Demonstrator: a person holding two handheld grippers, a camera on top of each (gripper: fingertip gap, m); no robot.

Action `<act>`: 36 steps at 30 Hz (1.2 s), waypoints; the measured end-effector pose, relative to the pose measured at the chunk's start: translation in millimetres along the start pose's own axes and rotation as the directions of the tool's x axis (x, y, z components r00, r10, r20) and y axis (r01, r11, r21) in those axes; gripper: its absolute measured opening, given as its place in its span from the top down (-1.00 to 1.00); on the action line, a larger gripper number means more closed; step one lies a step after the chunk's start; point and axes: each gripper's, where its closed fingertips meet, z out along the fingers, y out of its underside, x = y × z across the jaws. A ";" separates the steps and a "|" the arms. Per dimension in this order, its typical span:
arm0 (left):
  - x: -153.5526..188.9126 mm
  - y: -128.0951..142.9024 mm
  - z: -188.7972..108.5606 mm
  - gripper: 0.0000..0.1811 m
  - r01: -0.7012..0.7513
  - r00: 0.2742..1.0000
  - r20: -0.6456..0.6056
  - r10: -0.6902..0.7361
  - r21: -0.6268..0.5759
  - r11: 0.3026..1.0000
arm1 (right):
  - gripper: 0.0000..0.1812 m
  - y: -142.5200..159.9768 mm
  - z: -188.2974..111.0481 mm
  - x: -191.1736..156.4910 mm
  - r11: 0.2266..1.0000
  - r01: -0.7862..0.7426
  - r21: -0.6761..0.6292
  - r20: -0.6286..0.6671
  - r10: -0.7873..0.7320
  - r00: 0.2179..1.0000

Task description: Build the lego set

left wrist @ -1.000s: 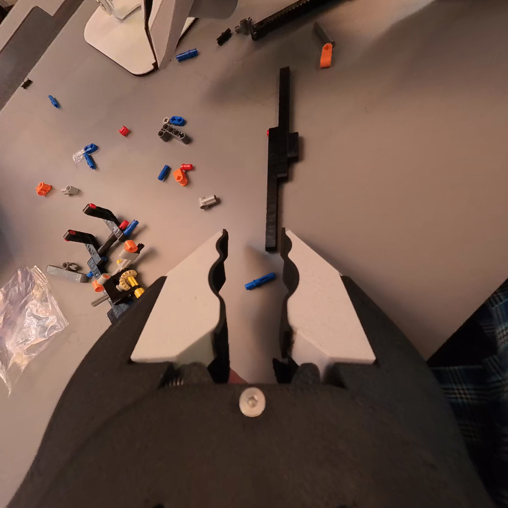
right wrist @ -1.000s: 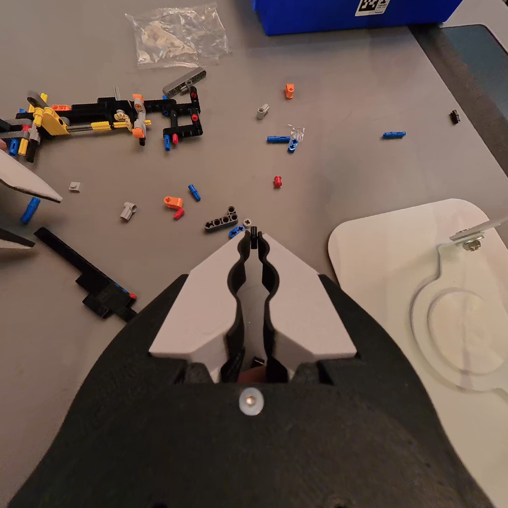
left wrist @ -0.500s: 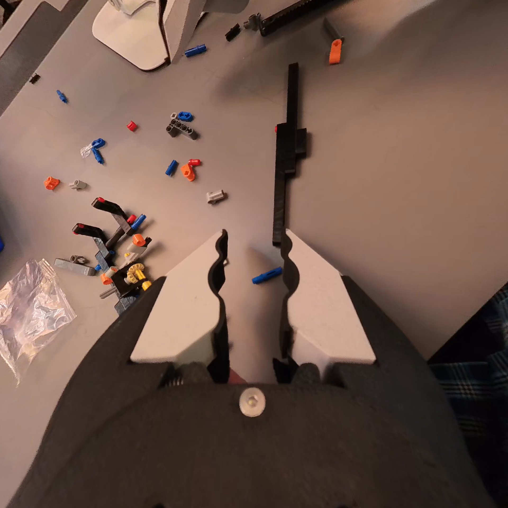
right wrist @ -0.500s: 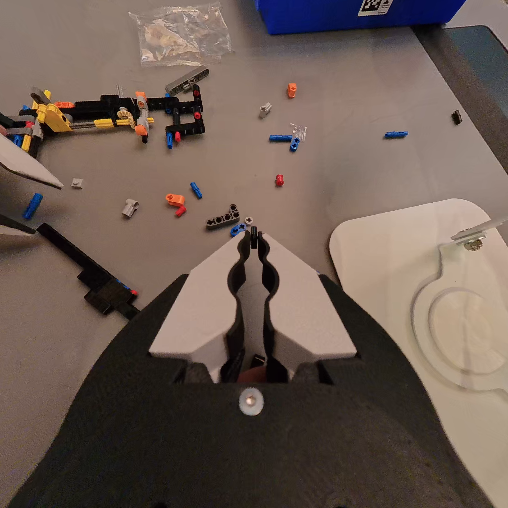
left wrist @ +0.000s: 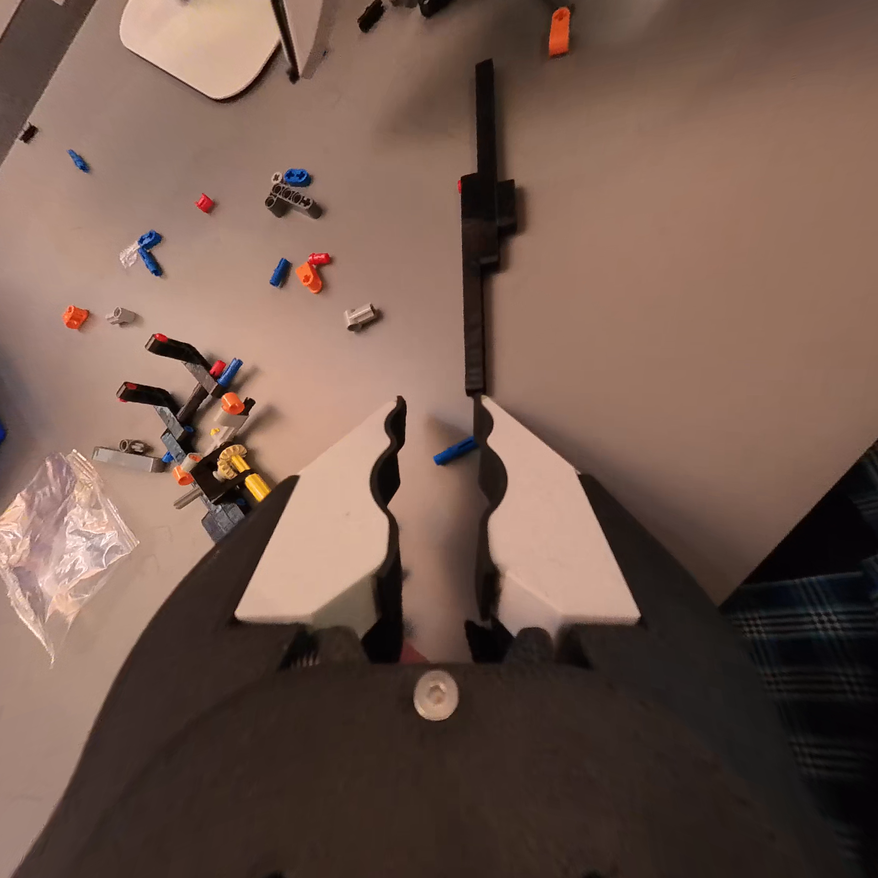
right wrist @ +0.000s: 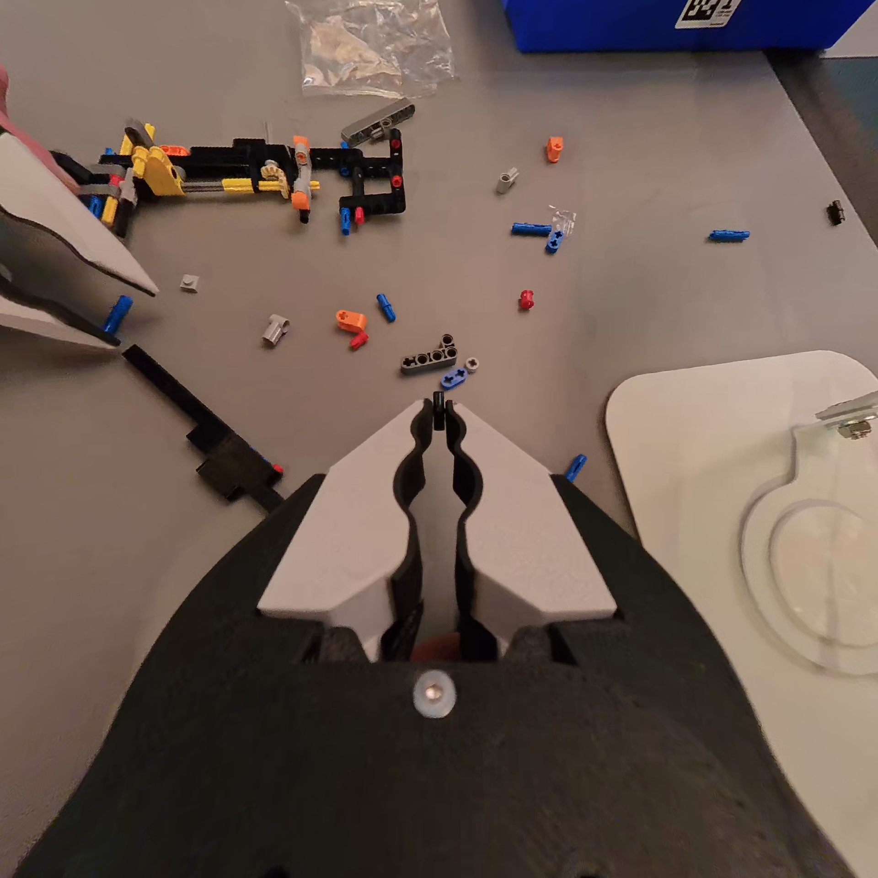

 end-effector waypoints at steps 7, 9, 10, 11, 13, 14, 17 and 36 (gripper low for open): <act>12.4 -10.8 -8.5 0.84 -0.005 0.996 -0.084 0.012 0.077 0.997 | 0.97 1.8 -1.2 -0.5 1.000 -0.005 0.011 0.006 0.005 1.000; 16.6 -10.1 -7.3 0.84 -0.027 0.995 -0.090 0.034 0.071 0.997 | 0.97 2.0 -1.4 -0.7 1.000 -0.002 0.010 0.003 0.002 1.000; 18.3 -9.2 -5.9 0.83 -0.041 0.995 -0.090 0.046 0.065 0.997 | 0.97 2.0 -1.4 -0.9 1.000 -0.001 0.010 0.002 0.001 1.000; 19.4 -9.3 -4.8 0.83 -0.056 0.995 -0.085 0.062 0.064 0.996 | 0.97 1.6 -1.7 -1.1 1.000 0.000 0.011 0.002 0.000 1.000; 21.4 -10.0 -2.6 0.82 -0.075 0.993 -0.082 0.079 0.059 0.995 | 0.97 0.7 -2.4 -1.5 1.000 0.001 0.015 0.001 -0.001 1.000; 24.2 -9.8 -1.3 0.82 -0.079 0.992 -0.094 0.084 0.054 0.995 | 0.97 0.3 -2.6 -1.4 1.000 0.002 0.016 0.000 -0.002 1.000; 26.3 -6.4 2.4 0.78 -0.098 0.991 -0.092 0.100 0.029 0.995 | 0.97 -0.2 -3.4 -1.7 1.000 0.005 0.017 -0.003 -0.005 1.000; 31.1 -28.8 3.0 0.60 -0.020 0.985 -0.173 0.030 0.063 0.998 | 0.97 -1.8 -4.9 -1.5 1.000 -0.006 0.028 0.005 0.006 1.000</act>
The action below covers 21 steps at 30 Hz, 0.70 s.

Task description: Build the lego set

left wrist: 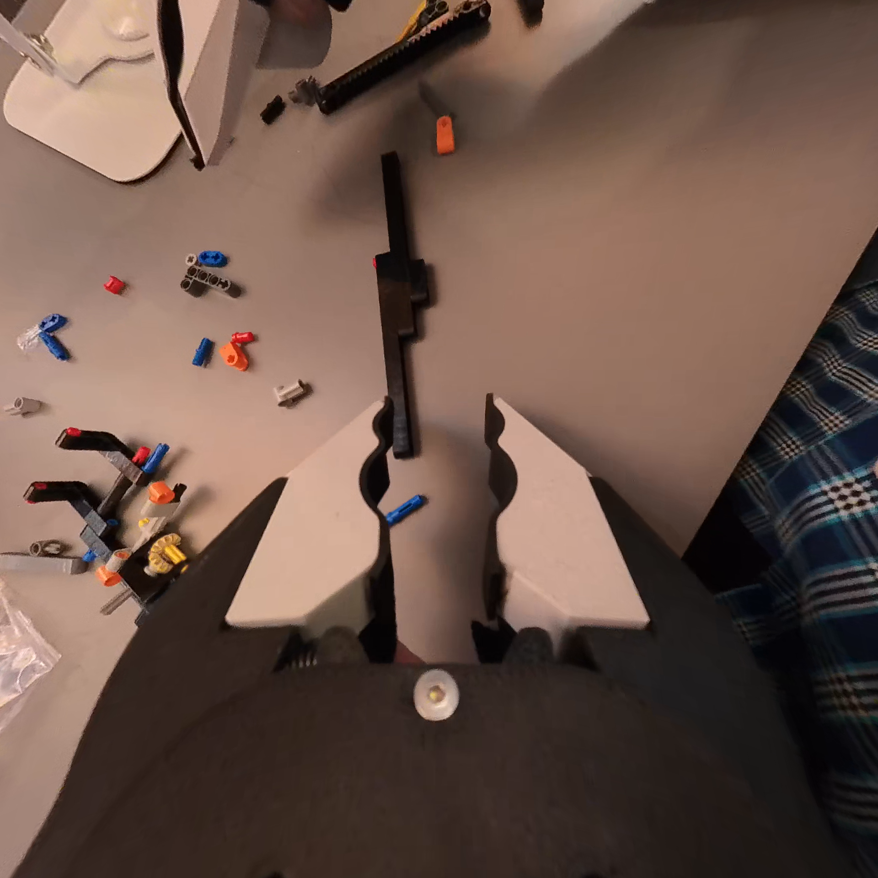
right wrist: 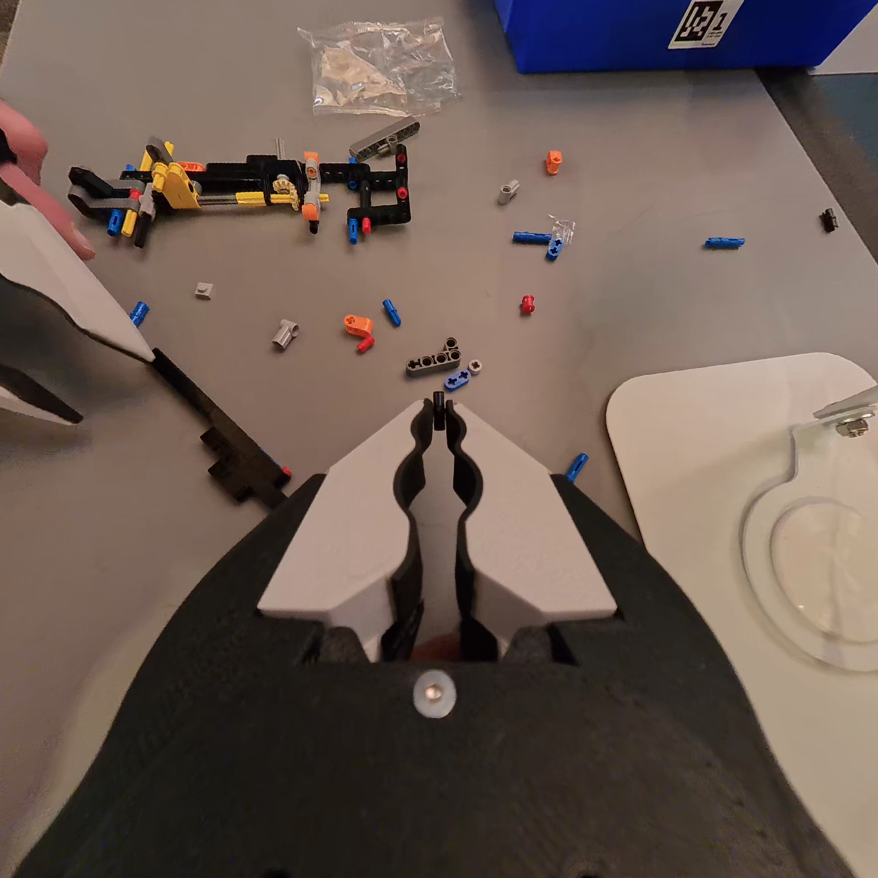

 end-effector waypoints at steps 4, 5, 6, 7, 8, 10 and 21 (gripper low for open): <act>3.5 6.6 7.4 0.59 -0.004 1.000 -0.025 0.003 -0.037 0.999 | 0.97 -0.4 -0.5 0.2 1.000 0.000 0.001 -0.001 0.000 1.000; 4.1 8.5 8.6 0.59 -0.001 1.000 -0.027 0.000 -0.047 0.999 | 0.97 -0.4 -0.8 0.5 1.000 -0.001 0.002 -0.002 0.001 1.000; 4.1 8.1 8.7 0.57 0.002 1.000 -0.026 -0.003 -0.045 0.999 | 0.97 -0.6 -1.1 0.7 1.000 -0.001 0.002 -0.002 0.001 1.000; 3.7 5.8 8.0 0.57 0.004 1.000 -0.022 -0.005 -0.036 0.999 | 0.97 -0.8 -1.4 0.9 1.000 -0.002 0.004 -0.002 0.002 1.000; 3.0 3.0 6.8 0.58 0.004 1.000 -0.019 -0.005 -0.026 1.000 | 0.97 -1.1 -1.8 1.2 1.000 -0.003 0.005 -0.003 0.003 1.000; 1.1 -3.2 5.1 0.58 0.003 1.000 -0.012 -0.003 -0.004 1.000 | 0.97 -1.9 -2.5 1.1 1.000 -0.003 0.008 -0.003 0.003 1.000; 2.6 -7.8 12.6 0.58 -0.006 1.000 -0.030 0.006 -0.019 1.000 | 0.97 -3.4 -4.3 1.5 1.000 -0.002 0.012 -0.006 0.002 1.000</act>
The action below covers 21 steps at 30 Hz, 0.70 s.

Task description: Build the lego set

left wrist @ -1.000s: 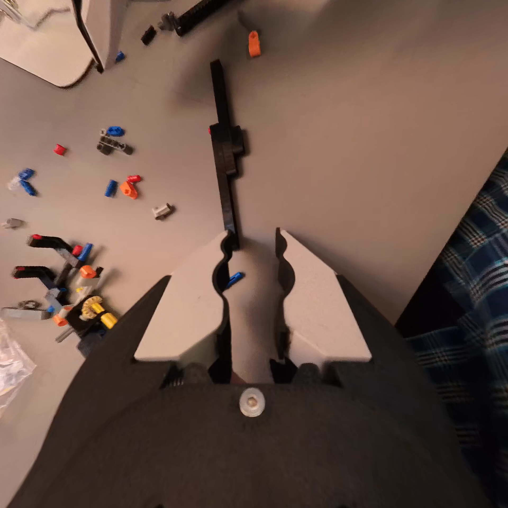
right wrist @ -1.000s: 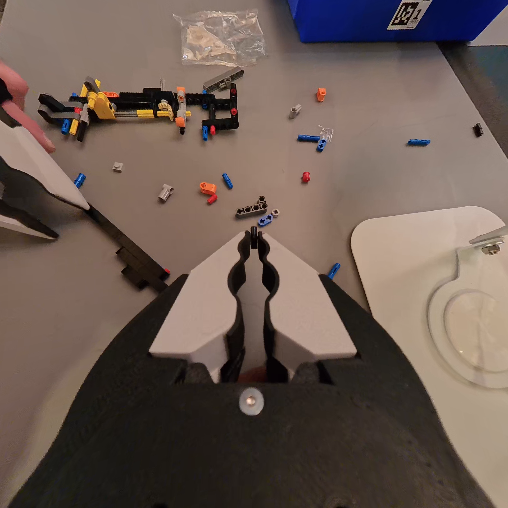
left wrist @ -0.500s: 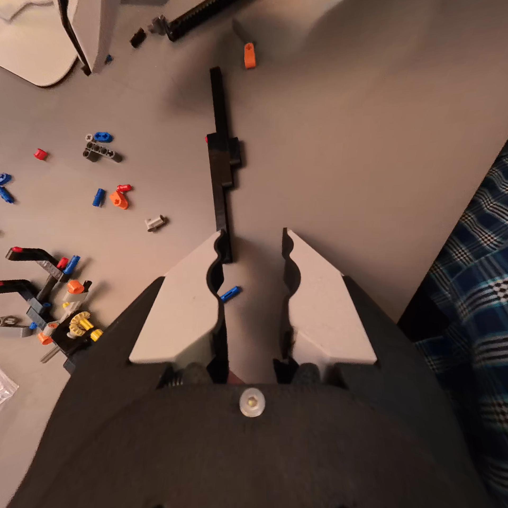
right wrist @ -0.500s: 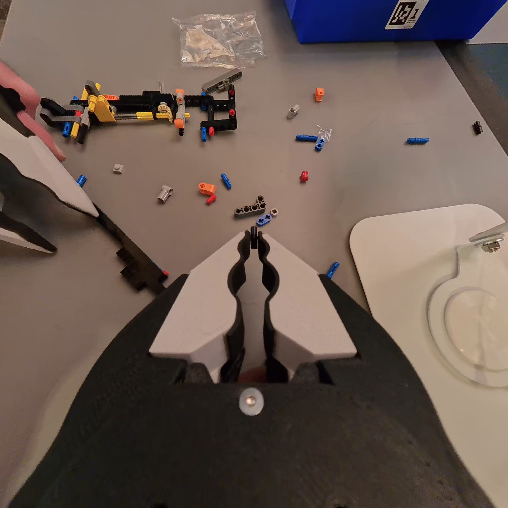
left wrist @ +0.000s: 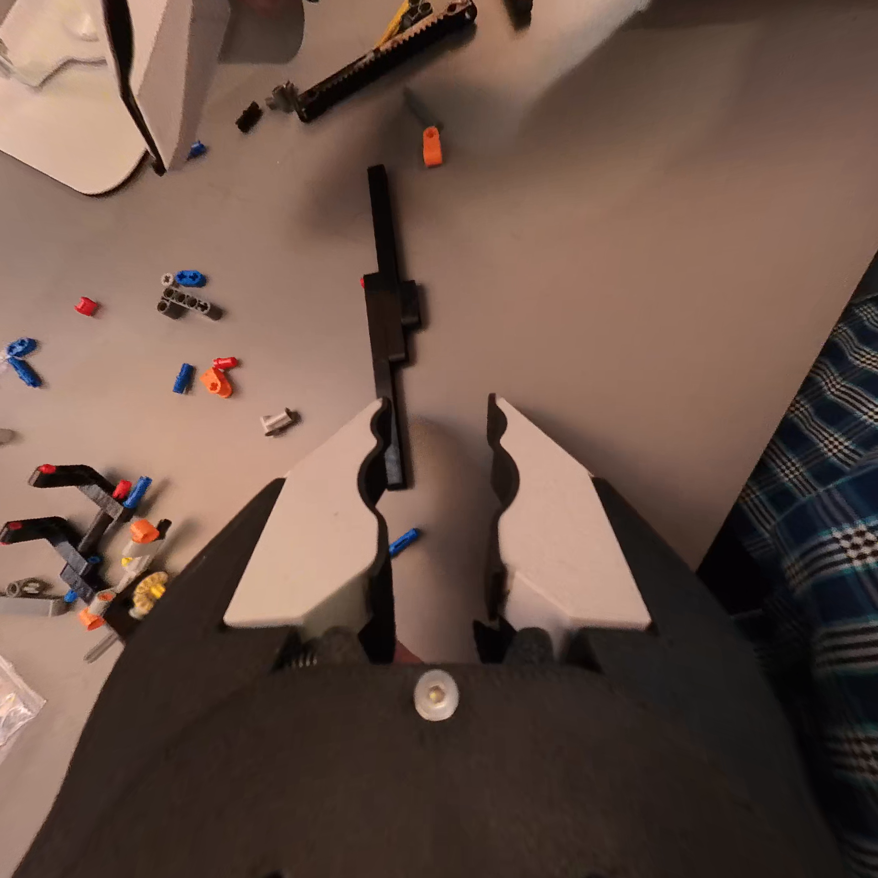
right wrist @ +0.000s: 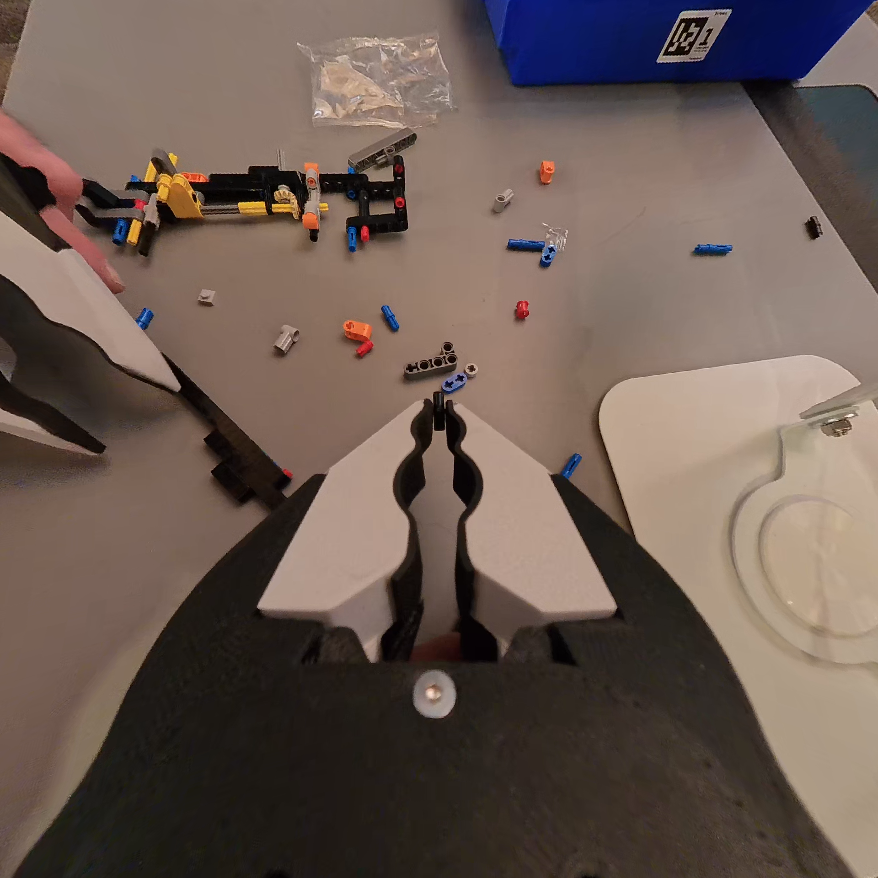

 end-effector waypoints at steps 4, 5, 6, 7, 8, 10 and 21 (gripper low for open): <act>-2.1 2.3 4.9 0.58 0.011 1.000 -0.011 -0.011 -0.019 1.000 | 0.97 -0.4 -0.4 -0.2 1.000 0.001 0.000 0.000 -0.001 1.000; -1.6 4.7 7.0 0.58 0.007 1.000 -0.014 -0.008 -0.032 0.999 | 0.97 -0.5 -0.6 -0.2 1.000 0.002 0.001 0.000 -0.002 1.000; -1.7 4.4 7.8 0.59 0.001 1.000 -0.009 -0.001 -0.028 1.000 | 0.97 -0.6 -0.8 0.0 1.000 0.002 0.001 -0.001 -0.002 1.000; -1.3 4.4 7.9 0.58 0.003 1.000 -0.009 -0.003 -0.031 1.000 | 0.97 -0.6 -1.2 0.2 1.000 0.001 0.001 -0.002 -0.001 1.000; -1.6 4.3 7.9 0.59 0.005 1.000 -0.007 -0.005 -0.032 0.999 | 0.97 -0.7 -1.4 0.4 1.000 0.001 0.002 -0.002 -0.001 1.000; -1.9 4.6 7.7 0.60 0.008 1.000 -0.007 -0.008 -0.032 0.999 | 0.97 -0.9 -1.9 0.8 1.000 0.001 0.003 -0.003 -0.001 1.000; -5.0 4.8 4.8 0.61 0.004 1.000 0.005 -0.004 -0.031 1.000 | 0.97 0.2 -1.0 0.1 1.000 -0.001 -0.001 0.001 0.001 1.000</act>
